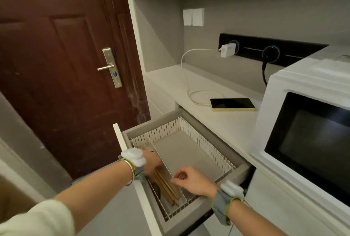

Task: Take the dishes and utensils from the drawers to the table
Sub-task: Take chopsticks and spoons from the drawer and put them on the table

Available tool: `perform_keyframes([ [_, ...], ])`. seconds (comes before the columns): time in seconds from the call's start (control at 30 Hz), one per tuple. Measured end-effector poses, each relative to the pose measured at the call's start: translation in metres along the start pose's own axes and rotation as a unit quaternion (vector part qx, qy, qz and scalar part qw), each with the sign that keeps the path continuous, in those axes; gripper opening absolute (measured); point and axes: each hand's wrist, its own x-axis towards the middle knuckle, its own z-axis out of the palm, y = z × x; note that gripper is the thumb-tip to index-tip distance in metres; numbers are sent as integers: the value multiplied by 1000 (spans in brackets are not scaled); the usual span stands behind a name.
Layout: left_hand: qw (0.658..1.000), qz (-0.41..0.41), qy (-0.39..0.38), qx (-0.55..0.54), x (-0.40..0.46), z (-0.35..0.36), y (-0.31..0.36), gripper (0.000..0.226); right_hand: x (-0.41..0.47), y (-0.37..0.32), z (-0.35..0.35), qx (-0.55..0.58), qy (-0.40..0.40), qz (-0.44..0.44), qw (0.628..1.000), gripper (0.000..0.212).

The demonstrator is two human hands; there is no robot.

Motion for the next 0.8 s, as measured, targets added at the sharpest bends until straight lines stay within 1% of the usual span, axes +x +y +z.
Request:
perform_keyframes([
  [0.07, 995, 47, -44, 70, 13, -4, 5, 59, 6, 6, 0, 17, 3, -3, 1000, 39],
  [0.13, 990, 89, -41, 103, 16, -12, 7, 69, 7, 8, -1, 34, 17, 0, 999, 38],
  [0.17, 987, 109, -36, 115, 19, -14, 6, 70, 9, 10, -1, 45, 22, 4, 999, 38],
  [0.27, 978, 159, -33, 130, 23, -17, -3, 64, 12, 14, 0, 60, 23, 14, 998, 37],
  [0.33, 971, 187, -24, 144, 27, -15, -8, 64, 13, 15, 2, 53, 19, 21, 998, 36],
  [0.47, 941, 224, 2, 256, 41, -7, -11, 67, 15, 16, 3, 46, 31, 31, 998, 34],
  [0.57, 921, 247, 20, 301, 50, -1, -12, 71, 14, 17, 2, 55, 42, 31, 997, 34],
  [0.7, 903, 275, 42, 328, 56, 4, -11, 61, 15, 16, 1, 58, 61, 28, 996, 34],
  [0.8, 900, 277, 54, 331, 62, 4, -10, 54, 14, 16, 0, 59, 65, 28, 996, 34],
])
